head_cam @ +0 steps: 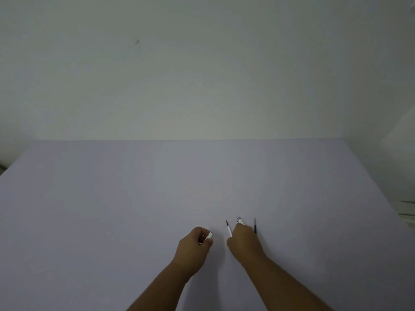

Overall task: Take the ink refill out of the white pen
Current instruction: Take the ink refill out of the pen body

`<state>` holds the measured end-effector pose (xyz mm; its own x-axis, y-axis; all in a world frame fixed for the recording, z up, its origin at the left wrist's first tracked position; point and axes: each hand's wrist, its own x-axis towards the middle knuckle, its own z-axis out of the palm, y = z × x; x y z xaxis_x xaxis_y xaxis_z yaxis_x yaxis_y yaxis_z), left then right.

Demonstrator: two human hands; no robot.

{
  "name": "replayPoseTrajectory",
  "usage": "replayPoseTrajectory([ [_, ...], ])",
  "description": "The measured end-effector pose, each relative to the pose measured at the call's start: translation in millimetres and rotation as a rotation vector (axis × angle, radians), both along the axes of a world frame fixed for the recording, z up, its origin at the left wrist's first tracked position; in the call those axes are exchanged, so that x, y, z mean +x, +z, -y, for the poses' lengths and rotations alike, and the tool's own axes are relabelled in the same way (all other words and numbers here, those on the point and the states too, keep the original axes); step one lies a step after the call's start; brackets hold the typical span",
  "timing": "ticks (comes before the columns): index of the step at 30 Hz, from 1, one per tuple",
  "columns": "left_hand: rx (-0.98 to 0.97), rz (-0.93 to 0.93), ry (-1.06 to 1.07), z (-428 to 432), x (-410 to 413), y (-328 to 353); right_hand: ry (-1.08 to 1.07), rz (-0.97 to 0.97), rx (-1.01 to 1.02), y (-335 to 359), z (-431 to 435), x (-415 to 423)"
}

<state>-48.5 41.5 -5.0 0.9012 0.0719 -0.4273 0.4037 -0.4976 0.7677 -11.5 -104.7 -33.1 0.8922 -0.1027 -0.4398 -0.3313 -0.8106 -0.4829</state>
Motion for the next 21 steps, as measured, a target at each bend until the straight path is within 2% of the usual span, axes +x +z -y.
replayPoseTrajectory([
  [3,0.020,0.011,-0.023,1,1,0,-0.192,0.117,0.212,11,3,4],
  [7,0.042,0.017,-0.047,6,2,4,-0.466,0.147,0.642,31,5,6],
  [16,-0.021,0.060,-0.081,25,4,16,-0.479,0.153,0.755,42,21,0],
  [21,-0.086,0.076,-0.091,35,2,24,-0.359,0.104,0.764,46,29,-7],
])
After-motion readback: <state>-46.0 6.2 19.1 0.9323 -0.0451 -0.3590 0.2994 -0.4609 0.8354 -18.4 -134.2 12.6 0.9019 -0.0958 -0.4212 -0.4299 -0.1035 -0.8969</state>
